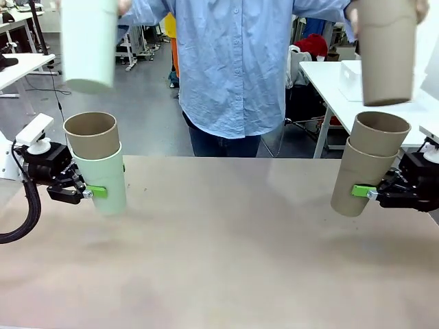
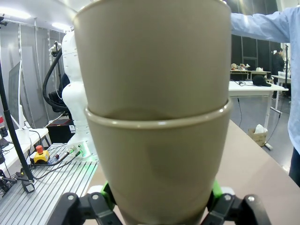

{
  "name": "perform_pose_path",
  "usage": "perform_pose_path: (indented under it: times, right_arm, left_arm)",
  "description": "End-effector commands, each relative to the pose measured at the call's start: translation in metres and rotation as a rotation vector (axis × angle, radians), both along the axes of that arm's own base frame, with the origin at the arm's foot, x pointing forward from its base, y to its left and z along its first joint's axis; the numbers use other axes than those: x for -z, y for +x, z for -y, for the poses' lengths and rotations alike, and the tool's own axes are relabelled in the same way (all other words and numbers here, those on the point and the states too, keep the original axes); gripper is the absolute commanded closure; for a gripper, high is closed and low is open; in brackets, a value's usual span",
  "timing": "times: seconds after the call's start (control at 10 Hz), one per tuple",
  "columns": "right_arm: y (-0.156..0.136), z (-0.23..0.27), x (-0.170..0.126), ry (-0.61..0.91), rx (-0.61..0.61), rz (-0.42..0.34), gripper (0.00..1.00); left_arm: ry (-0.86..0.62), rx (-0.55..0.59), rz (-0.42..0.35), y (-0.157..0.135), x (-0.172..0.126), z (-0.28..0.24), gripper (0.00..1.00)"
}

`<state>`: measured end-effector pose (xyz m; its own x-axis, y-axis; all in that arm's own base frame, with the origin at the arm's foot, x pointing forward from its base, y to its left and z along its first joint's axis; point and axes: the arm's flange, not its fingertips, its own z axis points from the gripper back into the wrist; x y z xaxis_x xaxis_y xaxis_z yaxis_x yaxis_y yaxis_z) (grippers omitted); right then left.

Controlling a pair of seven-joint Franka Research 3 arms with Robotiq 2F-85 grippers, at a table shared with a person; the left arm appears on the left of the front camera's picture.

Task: Stack the cups and store them in the basket.
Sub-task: Place the stack of Reusable plastic cups into the Pantry Basket.

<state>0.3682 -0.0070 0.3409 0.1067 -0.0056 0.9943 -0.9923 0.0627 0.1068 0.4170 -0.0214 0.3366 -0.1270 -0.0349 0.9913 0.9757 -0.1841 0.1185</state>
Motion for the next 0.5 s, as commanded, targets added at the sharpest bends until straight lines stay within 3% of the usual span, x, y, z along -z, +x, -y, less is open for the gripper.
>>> perform_pose_path:
  times: [0.0, 0.4]
  right_arm:
    - [-0.0002, 0.0009, -0.0031, 0.001, 0.002, 0.007, 0.15]
    - [-0.0002, 0.0009, -0.0031, 0.001, 0.002, 0.007, 0.15]
  left_arm:
    - [-0.007, 0.007, -0.001, 0.0004, -0.0053, 0.0001, 0.15]
    - [-0.007, 0.007, -0.001, 0.0004, -0.0053, 0.0001, 0.15]
